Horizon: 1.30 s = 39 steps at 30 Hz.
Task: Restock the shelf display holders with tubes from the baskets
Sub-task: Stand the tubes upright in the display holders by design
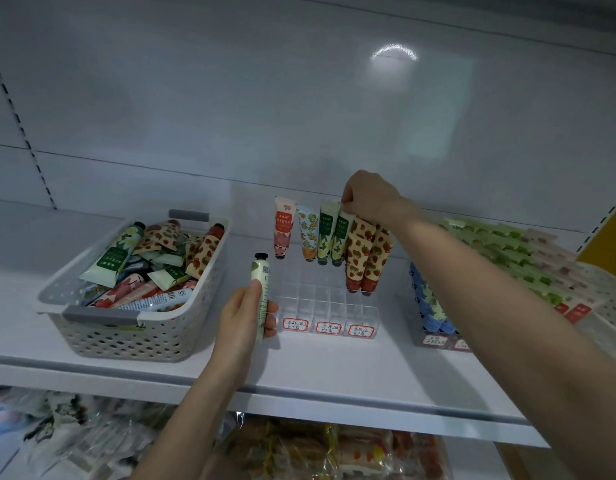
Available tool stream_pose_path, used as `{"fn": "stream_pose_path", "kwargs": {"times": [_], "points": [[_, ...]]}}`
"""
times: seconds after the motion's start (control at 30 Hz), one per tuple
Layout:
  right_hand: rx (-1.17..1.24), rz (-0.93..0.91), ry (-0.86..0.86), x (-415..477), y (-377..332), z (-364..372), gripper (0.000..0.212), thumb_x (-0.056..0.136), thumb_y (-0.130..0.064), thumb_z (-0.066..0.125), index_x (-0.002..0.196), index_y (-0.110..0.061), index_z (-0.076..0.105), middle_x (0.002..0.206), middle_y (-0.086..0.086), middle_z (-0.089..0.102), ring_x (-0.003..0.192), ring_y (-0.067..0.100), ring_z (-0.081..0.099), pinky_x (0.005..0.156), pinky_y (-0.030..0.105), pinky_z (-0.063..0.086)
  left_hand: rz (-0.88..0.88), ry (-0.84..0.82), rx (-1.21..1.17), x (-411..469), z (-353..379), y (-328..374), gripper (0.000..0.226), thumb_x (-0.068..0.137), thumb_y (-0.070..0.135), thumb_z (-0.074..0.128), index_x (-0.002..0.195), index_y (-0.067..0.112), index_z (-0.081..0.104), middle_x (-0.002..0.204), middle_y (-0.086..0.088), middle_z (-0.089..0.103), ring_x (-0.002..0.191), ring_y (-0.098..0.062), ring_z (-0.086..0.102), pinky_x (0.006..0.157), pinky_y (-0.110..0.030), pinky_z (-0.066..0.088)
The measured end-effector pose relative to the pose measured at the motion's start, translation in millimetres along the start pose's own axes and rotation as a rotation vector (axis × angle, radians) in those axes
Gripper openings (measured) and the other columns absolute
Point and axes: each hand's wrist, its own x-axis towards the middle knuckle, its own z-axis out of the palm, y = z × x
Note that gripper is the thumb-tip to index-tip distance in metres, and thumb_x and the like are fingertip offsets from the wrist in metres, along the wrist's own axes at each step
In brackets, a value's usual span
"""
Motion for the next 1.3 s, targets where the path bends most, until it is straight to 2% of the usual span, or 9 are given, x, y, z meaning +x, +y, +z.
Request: {"fn": "stream_pose_path", "kwargs": {"times": [0.2,0.47,0.57,0.63,0.77,0.93,1.0,1.13,1.3], "points": [[-0.026,0.006,0.001,0,-1,1,0.018,0.090,-0.006,0.053,0.103,0.002,0.063,0.104,0.014,0.065,0.094,0.028,0.063,0.081,0.036,0.053,-0.003,-0.009,0.006,1,3,1,0.033,0.099,0.030,0.040,0.116,0.004,0.052,0.078,-0.007,0.059,0.063,-0.018,0.051,0.059,-0.030,0.045],[0.030,-0.006,-0.008,-1,2,0,0.021,0.089,-0.011,0.058,0.105,0.000,0.065,0.108,0.013,0.065,0.098,0.026,0.062,0.087,0.038,0.052,0.001,-0.008,0.012,-2,2,2,0.030,0.099,0.029,0.039,0.113,0.006,0.052,0.078,-0.007,0.059,0.063,-0.017,0.051,0.058,-0.028,0.045],[0.113,-0.028,-0.019,-5,4,-4,0.022,0.090,-0.011,0.056,0.108,-0.001,0.065,0.113,0.013,0.064,0.103,0.025,0.059,0.090,0.032,0.048,0.004,-0.009,0.003,-3,-1,4,0.028,0.100,0.029,0.038,0.111,0.006,0.051,0.077,-0.007,0.058,0.063,-0.018,0.051,0.057,-0.027,0.045],[0.160,-0.035,0.001,-8,6,-6,0.022,0.091,-0.007,0.052,0.108,0.000,0.065,0.114,0.013,0.064,0.104,0.025,0.059,0.085,0.027,0.045,0.003,-0.005,-0.004,-2,-1,5,0.029,0.099,0.029,0.038,0.111,0.006,0.052,0.076,-0.007,0.057,0.063,-0.017,0.051,0.057,-0.027,0.044],[0.213,-0.032,0.091,-6,6,-13,0.025,0.089,-0.002,0.046,0.103,0.008,0.065,0.106,0.021,0.066,0.098,0.031,0.063,0.086,0.037,0.050,0.007,-0.008,0.004,-2,0,5,0.031,0.099,0.030,0.039,0.113,0.006,0.052,0.077,-0.007,0.057,0.063,-0.016,0.050,0.057,-0.027,0.045],[0.286,-0.122,0.135,-7,-4,-13,0.019,0.090,-0.016,0.056,0.101,-0.006,0.067,0.107,0.008,0.066,0.099,0.019,0.060,0.087,0.030,0.049,0.009,-0.008,0.008,-2,2,7,0.032,0.099,0.029,0.039,0.114,0.005,0.052,0.077,-0.007,0.057,0.065,-0.018,0.050,0.060,-0.029,0.045],[0.303,-0.155,0.101,-9,-11,-10,0.022,0.088,-0.025,0.061,0.101,-0.009,0.068,0.105,0.005,0.066,0.097,0.018,0.060,0.088,0.032,0.050,0.010,-0.008,0.011,-2,2,7,0.032,0.099,0.029,0.039,0.115,0.005,0.052,0.078,-0.008,0.057,0.066,-0.019,0.051,0.060,-0.029,0.045],[0.108,-0.218,-0.009,-13,-25,3,0.030,0.084,-0.038,0.064,0.102,-0.013,0.066,0.104,0.000,0.065,0.096,0.016,0.060,0.085,0.033,0.050,0.009,-0.009,0.011,-2,2,6,0.031,0.099,0.030,0.039,0.114,0.006,0.052,0.078,-0.008,0.058,0.066,-0.020,0.051,0.059,-0.029,0.045],[-0.040,-0.141,0.046,-4,-26,10,0.019,0.089,-0.026,0.058,0.100,-0.014,0.067,0.103,0.003,0.068,0.094,0.019,0.062,0.075,0.029,0.048,-0.003,-0.008,0.014,-1,-1,4,0.031,0.099,0.031,0.039,0.115,0.008,0.051,0.079,-0.007,0.058,0.068,-0.019,0.053,0.059,-0.027,0.046]]}}
